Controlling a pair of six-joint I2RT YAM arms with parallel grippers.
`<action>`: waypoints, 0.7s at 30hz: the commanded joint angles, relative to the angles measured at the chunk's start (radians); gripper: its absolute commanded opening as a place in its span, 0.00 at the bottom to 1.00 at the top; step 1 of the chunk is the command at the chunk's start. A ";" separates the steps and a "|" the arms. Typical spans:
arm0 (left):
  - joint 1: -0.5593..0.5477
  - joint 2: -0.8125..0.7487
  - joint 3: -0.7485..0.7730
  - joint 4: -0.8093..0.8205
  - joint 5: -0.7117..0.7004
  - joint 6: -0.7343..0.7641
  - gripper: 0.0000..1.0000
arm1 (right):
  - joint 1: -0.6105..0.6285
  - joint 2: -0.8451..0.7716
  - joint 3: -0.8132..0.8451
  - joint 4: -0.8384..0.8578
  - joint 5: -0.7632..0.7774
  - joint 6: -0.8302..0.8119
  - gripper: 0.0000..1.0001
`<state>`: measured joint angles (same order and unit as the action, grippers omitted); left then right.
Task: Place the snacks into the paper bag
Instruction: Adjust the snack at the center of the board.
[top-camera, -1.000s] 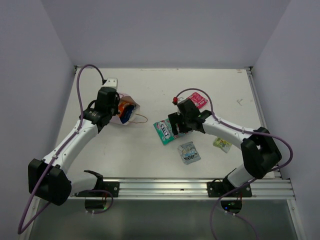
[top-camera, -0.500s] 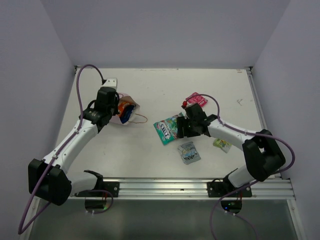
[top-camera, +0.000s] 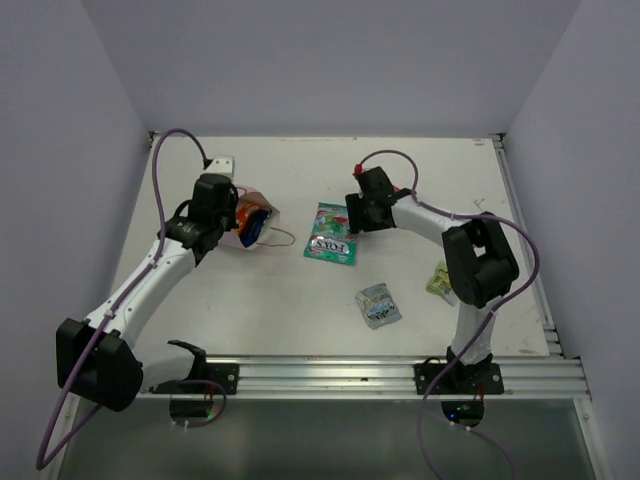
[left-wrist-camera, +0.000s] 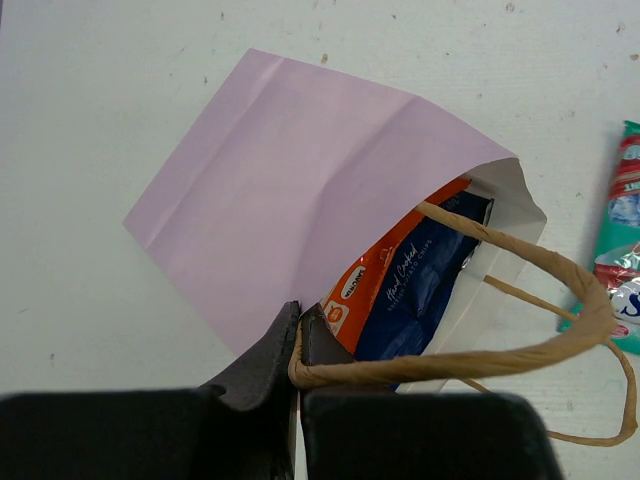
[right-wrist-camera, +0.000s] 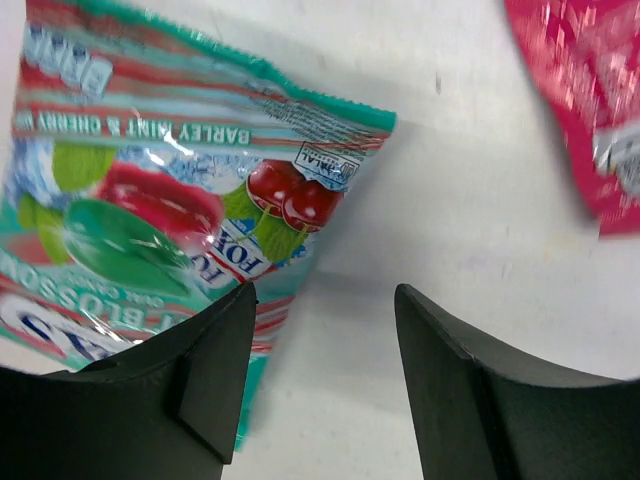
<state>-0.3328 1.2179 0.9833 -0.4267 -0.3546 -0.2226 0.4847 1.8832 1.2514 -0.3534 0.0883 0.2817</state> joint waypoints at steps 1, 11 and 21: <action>0.014 -0.031 -0.009 0.042 0.000 0.011 0.00 | -0.003 0.065 0.168 0.028 0.007 -0.062 0.61; 0.020 -0.029 -0.008 0.042 -0.004 0.009 0.00 | 0.175 -0.044 0.119 0.161 -0.078 0.060 0.63; 0.025 -0.031 -0.009 0.039 -0.009 0.006 0.00 | 0.273 0.051 0.063 0.228 -0.160 0.129 0.59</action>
<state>-0.3210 1.2160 0.9833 -0.4263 -0.3515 -0.2226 0.7780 1.8915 1.3010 -0.1589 -0.0525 0.3889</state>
